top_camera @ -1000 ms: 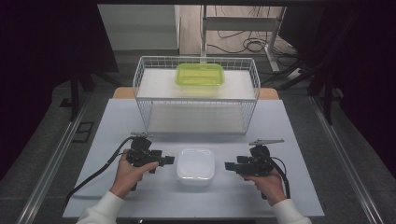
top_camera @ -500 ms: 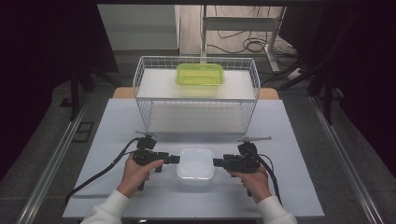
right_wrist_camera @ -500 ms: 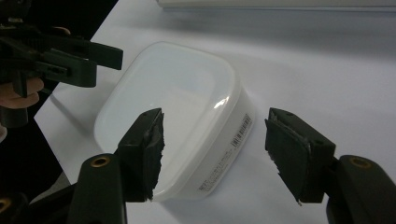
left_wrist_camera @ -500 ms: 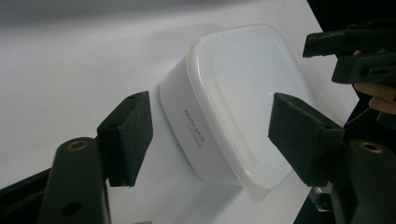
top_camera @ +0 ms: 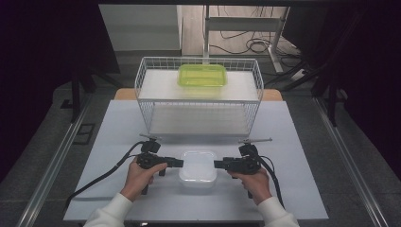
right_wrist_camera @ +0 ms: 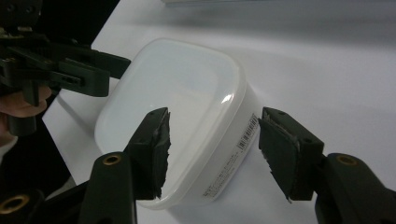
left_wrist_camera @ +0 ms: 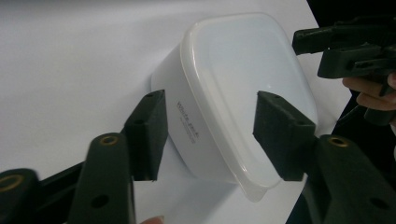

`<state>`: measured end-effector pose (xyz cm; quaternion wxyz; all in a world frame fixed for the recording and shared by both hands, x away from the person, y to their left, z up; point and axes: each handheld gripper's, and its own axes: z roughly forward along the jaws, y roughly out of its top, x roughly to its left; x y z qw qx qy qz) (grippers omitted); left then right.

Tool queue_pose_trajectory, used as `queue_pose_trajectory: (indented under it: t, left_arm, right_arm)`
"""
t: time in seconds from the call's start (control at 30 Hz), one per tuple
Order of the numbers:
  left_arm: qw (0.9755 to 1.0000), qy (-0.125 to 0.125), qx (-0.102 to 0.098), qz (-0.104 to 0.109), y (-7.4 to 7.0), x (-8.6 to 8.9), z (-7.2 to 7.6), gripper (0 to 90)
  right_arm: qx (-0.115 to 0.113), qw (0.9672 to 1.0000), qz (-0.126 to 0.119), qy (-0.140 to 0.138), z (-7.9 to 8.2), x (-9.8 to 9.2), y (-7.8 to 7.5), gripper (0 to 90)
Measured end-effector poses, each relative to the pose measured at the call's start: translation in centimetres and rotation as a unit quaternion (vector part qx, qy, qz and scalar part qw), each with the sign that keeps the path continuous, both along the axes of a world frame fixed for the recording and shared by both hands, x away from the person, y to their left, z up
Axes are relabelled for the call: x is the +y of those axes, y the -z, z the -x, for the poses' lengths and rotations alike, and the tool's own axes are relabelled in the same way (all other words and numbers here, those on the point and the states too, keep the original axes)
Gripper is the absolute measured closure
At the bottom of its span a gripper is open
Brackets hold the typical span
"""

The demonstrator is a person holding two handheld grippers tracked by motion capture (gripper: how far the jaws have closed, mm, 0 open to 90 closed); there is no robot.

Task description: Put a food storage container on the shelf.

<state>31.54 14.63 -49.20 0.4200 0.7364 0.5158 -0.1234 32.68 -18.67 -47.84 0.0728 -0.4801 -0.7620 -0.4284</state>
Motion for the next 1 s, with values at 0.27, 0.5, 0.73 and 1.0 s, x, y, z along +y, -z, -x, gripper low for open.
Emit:
queue_pose_trajectory:
  t: [0.27,0.5,0.73,1.0]
  left_arm:
    - [0.9999,0.008,0.013,0.004,0.4,-0.2,-0.2,49.3]
    - [0.9992,0.011,0.028,0.025,0.8,-0.4,-0.1,59.6]
    - [0.9989,0.000,0.033,0.033,0.7,-0.4,0.3,65.9]
    - [0.9983,0.000,0.025,0.052,0.1,0.3,0.6,76.6]
  right_arm:
    - [0.022,0.9997,-0.009,-0.006,0.0,0.1,0.6,47.3]
    - [0.037,0.9992,-0.015,-0.010,0.2,0.4,1.1,57.8]
    - [0.076,0.9956,-0.053,0.007,0.1,0.0,1.6,66.3]
    - [0.084,0.9923,-0.091,0.012,0.4,-0.8,1.2,76.5]
